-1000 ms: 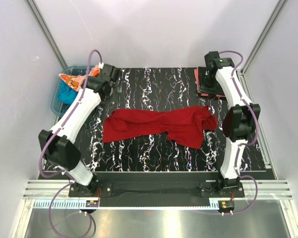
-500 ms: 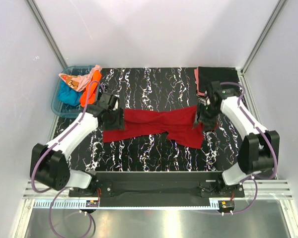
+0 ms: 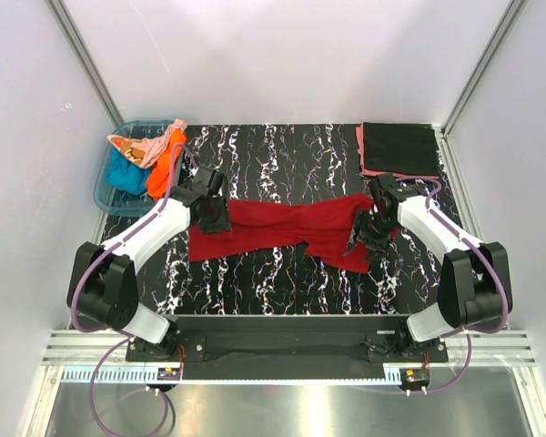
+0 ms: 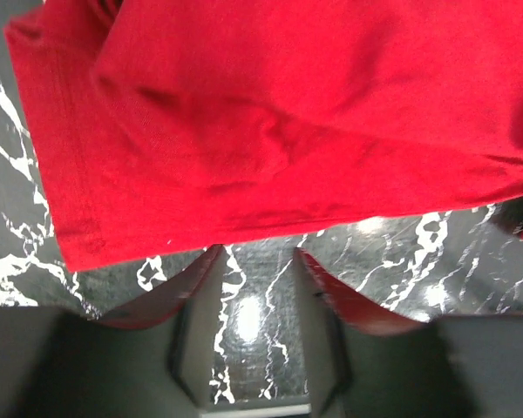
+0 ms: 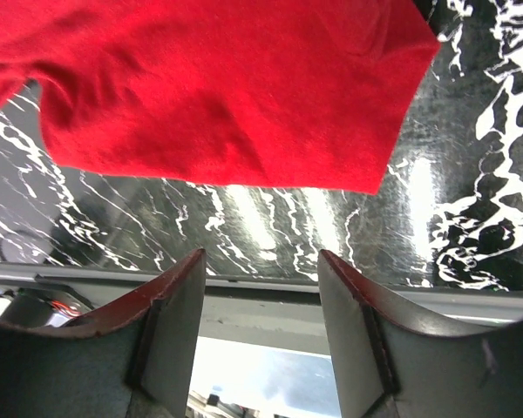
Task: Fold and stack the t-shirts
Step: Flatten the tshirt out
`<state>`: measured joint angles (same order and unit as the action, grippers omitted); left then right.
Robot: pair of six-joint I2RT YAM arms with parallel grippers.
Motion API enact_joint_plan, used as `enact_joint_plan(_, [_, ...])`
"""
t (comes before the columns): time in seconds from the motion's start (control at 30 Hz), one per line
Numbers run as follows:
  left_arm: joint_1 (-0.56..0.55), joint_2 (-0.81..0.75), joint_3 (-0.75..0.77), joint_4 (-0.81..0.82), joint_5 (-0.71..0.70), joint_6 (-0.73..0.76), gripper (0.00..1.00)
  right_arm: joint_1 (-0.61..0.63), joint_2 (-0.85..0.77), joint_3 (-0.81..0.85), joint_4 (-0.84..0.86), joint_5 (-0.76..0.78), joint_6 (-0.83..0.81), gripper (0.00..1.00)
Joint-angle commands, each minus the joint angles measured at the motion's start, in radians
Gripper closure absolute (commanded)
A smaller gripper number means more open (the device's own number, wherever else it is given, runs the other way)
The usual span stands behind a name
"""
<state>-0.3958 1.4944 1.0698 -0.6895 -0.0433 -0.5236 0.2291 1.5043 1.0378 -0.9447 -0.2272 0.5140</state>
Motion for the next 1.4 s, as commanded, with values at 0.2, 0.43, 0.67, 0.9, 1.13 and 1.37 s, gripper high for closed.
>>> enact_joint_plan(0.2, [-0.044, 0.162, 0.105, 0.061, -0.075, 0.000, 0.60, 0.001, -0.039, 0.013, 0.029, 0.017, 0.031, 0.40])
enact_joint_plan(0.43, [-0.046, 0.205, 0.119, 0.050, -0.112, 0.010, 0.60, -0.001, -0.059, 0.013, 0.024, 0.022, 0.023, 0.40])
enact_joint_plan(0.67, [-0.052, 0.273, 0.140, 0.078, -0.105, 0.013, 0.59, -0.002, -0.058, 0.010, 0.024, 0.014, 0.020, 0.41])
enact_joint_plan(0.9, [-0.052, 0.322, 0.160, 0.073, -0.115, 0.017, 0.73, -0.002, -0.072, -0.012, 0.020, 0.029, 0.024, 0.41])
enact_joint_plan(1.13, [-0.063, 0.209, 0.180, -0.007, -0.164, 0.030, 1.00, -0.002, -0.070, -0.035, 0.003, 0.057, 0.049, 0.44])
enact_joint_plan(1.37, [-0.066, -0.077, 0.142, -0.131, -0.240, 0.068, 1.00, -0.077, -0.081, -0.105, 0.009, 0.072, 0.104, 0.45])
